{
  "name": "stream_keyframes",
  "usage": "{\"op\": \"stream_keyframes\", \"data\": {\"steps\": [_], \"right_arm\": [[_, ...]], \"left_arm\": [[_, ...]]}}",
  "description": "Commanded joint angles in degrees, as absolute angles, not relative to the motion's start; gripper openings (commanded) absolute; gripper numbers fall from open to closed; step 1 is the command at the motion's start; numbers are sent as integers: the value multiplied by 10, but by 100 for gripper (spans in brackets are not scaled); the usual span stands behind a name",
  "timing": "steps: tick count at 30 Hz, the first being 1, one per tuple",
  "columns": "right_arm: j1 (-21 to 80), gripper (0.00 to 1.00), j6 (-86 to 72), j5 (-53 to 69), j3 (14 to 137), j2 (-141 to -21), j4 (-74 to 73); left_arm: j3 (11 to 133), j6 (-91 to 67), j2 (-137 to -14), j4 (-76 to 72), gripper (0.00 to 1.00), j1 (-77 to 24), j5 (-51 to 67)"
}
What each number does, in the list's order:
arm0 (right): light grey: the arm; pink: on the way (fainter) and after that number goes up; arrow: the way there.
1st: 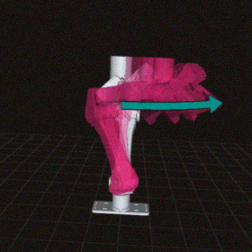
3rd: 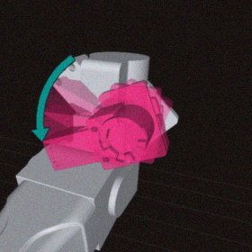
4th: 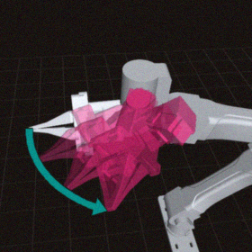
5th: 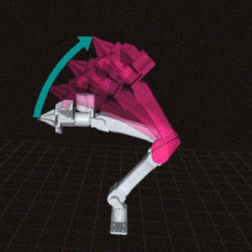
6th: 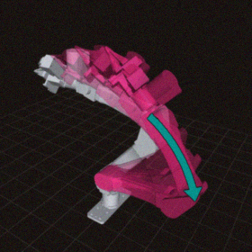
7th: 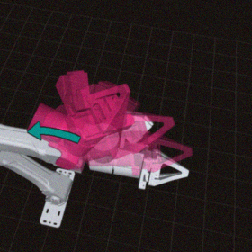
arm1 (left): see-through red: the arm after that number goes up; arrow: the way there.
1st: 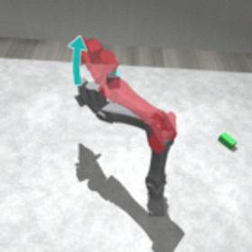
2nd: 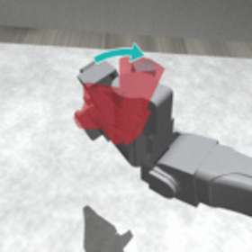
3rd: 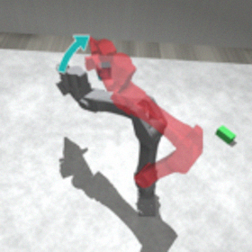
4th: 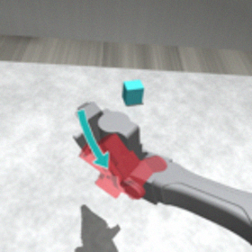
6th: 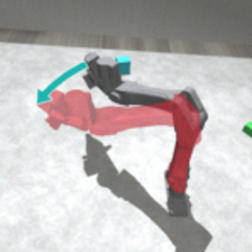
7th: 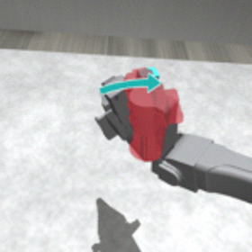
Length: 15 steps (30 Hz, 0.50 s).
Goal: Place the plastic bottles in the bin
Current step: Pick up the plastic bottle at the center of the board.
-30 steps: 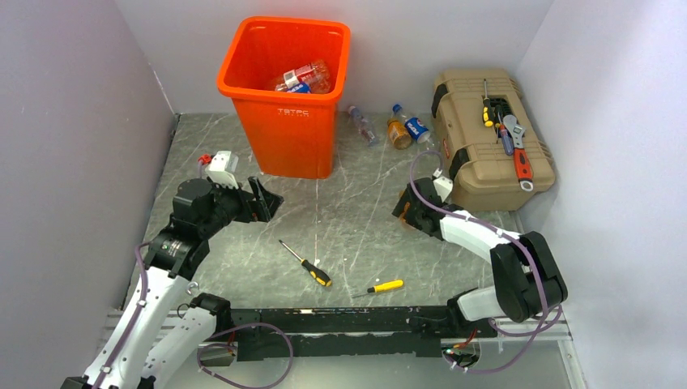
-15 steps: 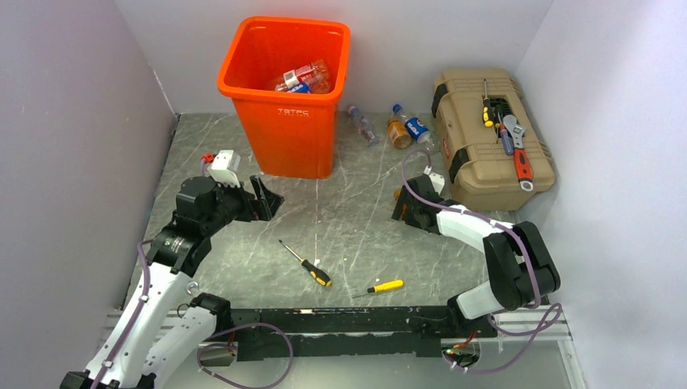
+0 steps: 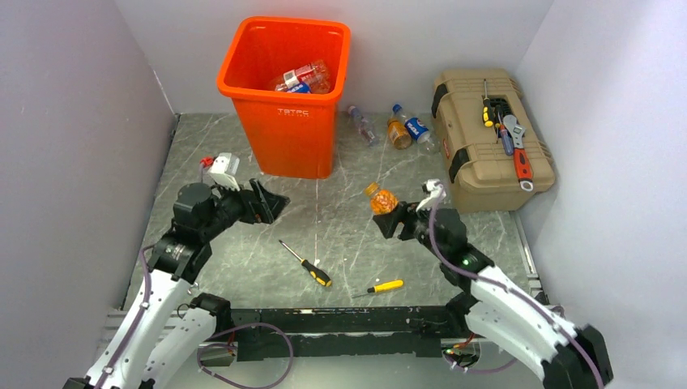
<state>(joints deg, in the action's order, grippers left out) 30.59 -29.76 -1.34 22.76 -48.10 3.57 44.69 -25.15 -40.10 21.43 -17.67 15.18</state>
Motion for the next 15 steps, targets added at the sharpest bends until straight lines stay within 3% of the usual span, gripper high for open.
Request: {"op": "stream_keyframes", "data": {"steps": [1,6,15], "right_arm": [[341,33,-273,124,179,-355,202],[365,32,-309,164,141,-310,290],[406,31,-398,107,90,-359,474]], "left_arm": [[391,-396,-384,29,99,-182,279],[291,-584,-429,-321,99,-216,330],[348,-431,-542,-412,100,-420,211]]}}
